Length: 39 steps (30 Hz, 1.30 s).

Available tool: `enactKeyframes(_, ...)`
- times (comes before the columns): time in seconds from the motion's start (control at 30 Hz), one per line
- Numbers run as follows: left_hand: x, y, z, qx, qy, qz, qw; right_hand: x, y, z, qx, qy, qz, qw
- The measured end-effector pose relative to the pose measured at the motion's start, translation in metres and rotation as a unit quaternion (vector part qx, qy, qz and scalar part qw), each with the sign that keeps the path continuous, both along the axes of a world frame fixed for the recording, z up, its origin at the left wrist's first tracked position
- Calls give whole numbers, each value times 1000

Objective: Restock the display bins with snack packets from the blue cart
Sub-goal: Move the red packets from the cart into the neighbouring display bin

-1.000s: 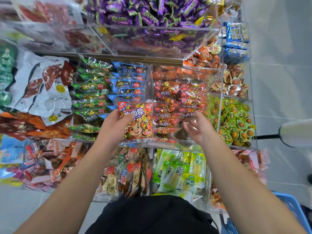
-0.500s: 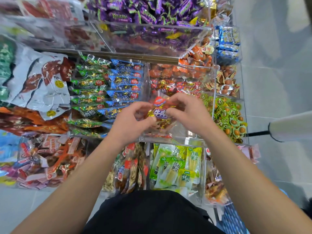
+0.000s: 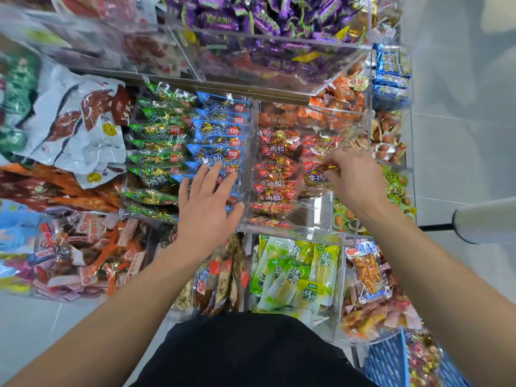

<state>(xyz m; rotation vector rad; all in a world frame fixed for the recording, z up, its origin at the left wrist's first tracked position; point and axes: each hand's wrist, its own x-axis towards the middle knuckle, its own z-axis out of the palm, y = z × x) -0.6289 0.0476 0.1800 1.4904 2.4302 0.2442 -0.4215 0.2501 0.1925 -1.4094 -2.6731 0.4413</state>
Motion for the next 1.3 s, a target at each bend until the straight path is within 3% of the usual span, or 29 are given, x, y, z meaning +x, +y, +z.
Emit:
enactKeyframes(0.53,2,0,-2,4,-23,29,999,-9,-20,-70,53,-206,-21,977)
enactKeyframes(0.63,2,0,-2,9,-24,29,999,-14,-20,-66,14,-163,-55,985)
enactKeyframes(0.77,2,1,-1,13,-27,32,999,-9,-33,-59,-31,-15,-101,994)
enactKeyframes(0.83,2,1,-2,14,-28,34,999,-10,-40,-61,-137,-24,-137,981)
enactKeyframes(0.87,2,1,-3,18,-27,36,999,-11,-42,-63,-228,-16,-184,956)
enactKeyframes(0.9,2,1,-3,23,-27,37,999,-13,-41,-64,-330,26,-258,908)
enactKeyframes(0.97,2,2,-4,26,-30,42,998,-14,-38,-69,-497,165,-404,751)
enactKeyframes(1.03,0,2,-5,27,-40,45,998,-12,-33,-76,-556,266,-460,639)
enactKeyframes(1.3,-1,2,-8,33,-48,47,997,-22,-19,-92,-550,445,-537,460)
